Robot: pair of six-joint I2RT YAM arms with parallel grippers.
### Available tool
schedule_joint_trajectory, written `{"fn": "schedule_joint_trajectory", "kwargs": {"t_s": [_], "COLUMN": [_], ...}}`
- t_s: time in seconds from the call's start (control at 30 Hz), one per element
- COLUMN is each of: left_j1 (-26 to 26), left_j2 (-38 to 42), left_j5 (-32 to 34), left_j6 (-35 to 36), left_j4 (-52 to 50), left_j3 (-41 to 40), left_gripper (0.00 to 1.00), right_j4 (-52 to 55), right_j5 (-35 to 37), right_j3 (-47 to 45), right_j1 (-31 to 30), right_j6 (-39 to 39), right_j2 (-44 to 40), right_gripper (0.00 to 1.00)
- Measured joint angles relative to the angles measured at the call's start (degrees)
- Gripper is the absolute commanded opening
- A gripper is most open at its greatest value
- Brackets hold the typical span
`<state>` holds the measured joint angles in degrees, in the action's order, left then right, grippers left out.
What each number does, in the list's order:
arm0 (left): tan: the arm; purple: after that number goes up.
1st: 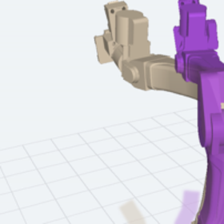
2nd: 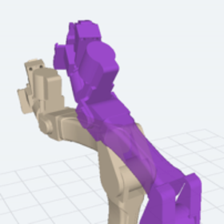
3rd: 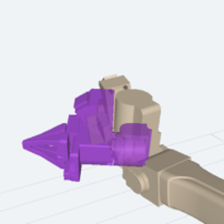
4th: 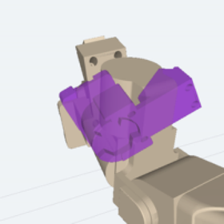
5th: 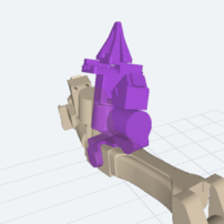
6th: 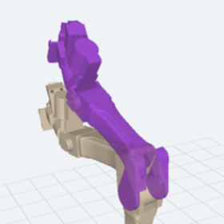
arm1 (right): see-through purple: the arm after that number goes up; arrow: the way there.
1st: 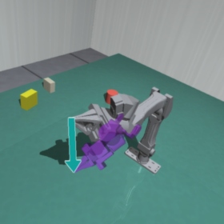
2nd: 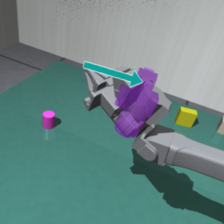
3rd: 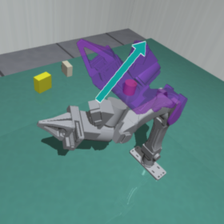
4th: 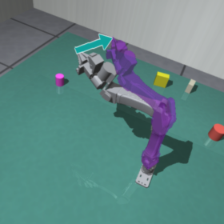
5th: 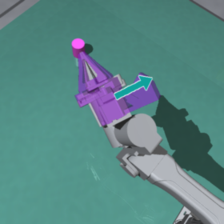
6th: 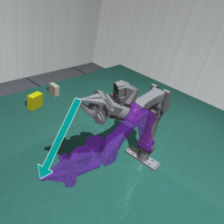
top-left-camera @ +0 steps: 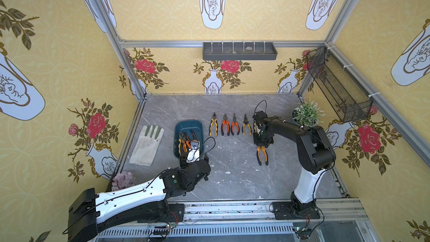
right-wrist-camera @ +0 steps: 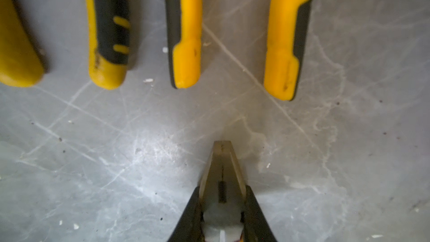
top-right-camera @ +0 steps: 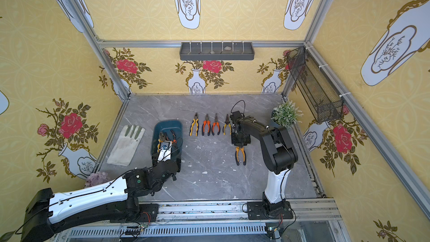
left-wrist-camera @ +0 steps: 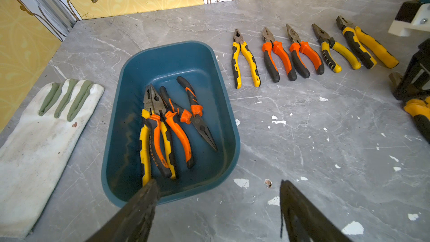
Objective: Take the pliers out of the storage box
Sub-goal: Place the pliers at the center of the board.
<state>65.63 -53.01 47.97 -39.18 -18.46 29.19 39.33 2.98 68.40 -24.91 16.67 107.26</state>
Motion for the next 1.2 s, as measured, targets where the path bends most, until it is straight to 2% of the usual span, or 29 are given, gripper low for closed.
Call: {"fn": "schedule_joint_trajectory", "kwargs": {"t_s": [0.2,0.47,0.6,0.67,0.83,0.9,1.0,1.13,1.2], "left_j1": [0.0,0.0,0.0,-0.09,-1.99,-5.53,-16.33,-32.11,-37.2], "left_j2": [0.0,0.02,0.57,1.42,4.61,5.46,4.85,-2.8,-8.2], "left_j5": [0.0,0.0,-0.09,-0.26,-0.83,-2.4,-8.13,-19.52,-24.5], "left_j6": [0.02,0.2,0.22,0.22,0.22,-0.07,-1.01,-0.72,-0.26], "left_j4": [0.0,0.0,-0.22,-0.28,-1.95,-3.78,-6.73,-9.66,-10.93], "left_j3": [0.0,0.0,0.33,0.72,1.6,2.29,3.67,6.21,8.33], "left_gripper": [0.84,0.84,0.84,0.85,0.84,0.78,0.73,0.72,0.69], "right_j4": [0.0,0.0,0.17,1.27,1.64,1.22,-1.03,-8.04,-12.0], "right_j5": [0.11,0.42,2.27,3.58,9.2,10.95,11.06,9.73,9.49], "right_j3": [0.26,0.48,1.29,2.4,6.03,5.6,1.51,-10.91,-17.51], "right_j1": [0.22,0.28,-0.42,-1.46,-4.87,-6.25,-8.2,-12.55,-16.61], "right_j6": [0.28,1.31,1.55,1.79,3.87,4.33,5.22,8.52,11.28], "right_j2": [0.39,0.68,0.0,-2.23,-14.4,-20.26,-28.5,-36.28,-38.32], "right_gripper": [0.27,0.36,0.43,0.44,0.43,0.43,0.42,0.4,0.39]}}
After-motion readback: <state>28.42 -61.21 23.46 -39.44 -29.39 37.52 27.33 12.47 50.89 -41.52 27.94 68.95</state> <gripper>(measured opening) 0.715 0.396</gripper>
